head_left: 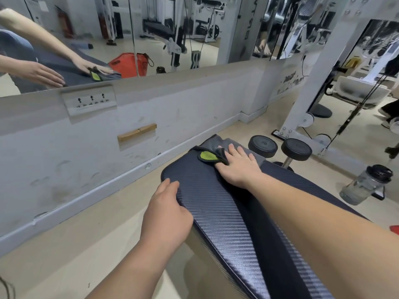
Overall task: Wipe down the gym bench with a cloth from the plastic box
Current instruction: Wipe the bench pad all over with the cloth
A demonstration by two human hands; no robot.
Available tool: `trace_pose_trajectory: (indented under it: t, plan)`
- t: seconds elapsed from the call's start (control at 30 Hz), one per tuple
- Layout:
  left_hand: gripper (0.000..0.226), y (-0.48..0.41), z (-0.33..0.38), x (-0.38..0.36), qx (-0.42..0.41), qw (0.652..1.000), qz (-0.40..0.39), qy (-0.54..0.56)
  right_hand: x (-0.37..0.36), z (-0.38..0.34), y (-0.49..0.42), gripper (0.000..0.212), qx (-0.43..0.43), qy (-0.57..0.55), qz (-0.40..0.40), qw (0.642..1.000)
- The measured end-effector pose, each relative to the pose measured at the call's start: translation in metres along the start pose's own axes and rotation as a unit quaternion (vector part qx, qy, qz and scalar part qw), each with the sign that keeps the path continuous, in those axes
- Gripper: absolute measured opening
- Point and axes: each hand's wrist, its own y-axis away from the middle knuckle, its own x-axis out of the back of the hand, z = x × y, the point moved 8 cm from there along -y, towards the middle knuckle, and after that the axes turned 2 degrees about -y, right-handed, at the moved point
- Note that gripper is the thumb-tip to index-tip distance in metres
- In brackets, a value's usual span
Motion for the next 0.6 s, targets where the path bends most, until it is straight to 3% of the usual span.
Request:
trace_pose_trajectory:
  t: [0.17, 0.37, 0.47, 0.53, 0.6]
  plan:
    - [0.065, 0.0, 0.001, 0.012, -0.004, 1.0, 0.023, 0.009, -0.012, -0.027, 0.094, 0.07, 0.108, 0.016, -0.003, 0.994]
    - [0.06, 0.006, 0.019, 0.018, -0.041, 0.998, 0.037, 0.023, -0.015, -0.005, 0.19, 0.059, 0.207, -0.018, -0.101, 0.973]
    - [0.057, 0.014, 0.024, 0.004, -0.07, 0.997, -0.004, 0.007, -0.002, 0.041, 0.15, 0.064, 0.154, -0.028, -0.108, 0.982]
    - [0.056, 0.019, 0.026, -0.004, -0.086, 0.996, -0.028, -0.002, 0.007, 0.084, 0.106, 0.087, 0.053, -0.02, -0.07, 0.996]
    - [0.055, 0.021, 0.029, -0.01, -0.1, 0.994, -0.044, -0.01, 0.014, 0.113, 0.075, 0.093, -0.045, -0.012, -0.025, 0.999]
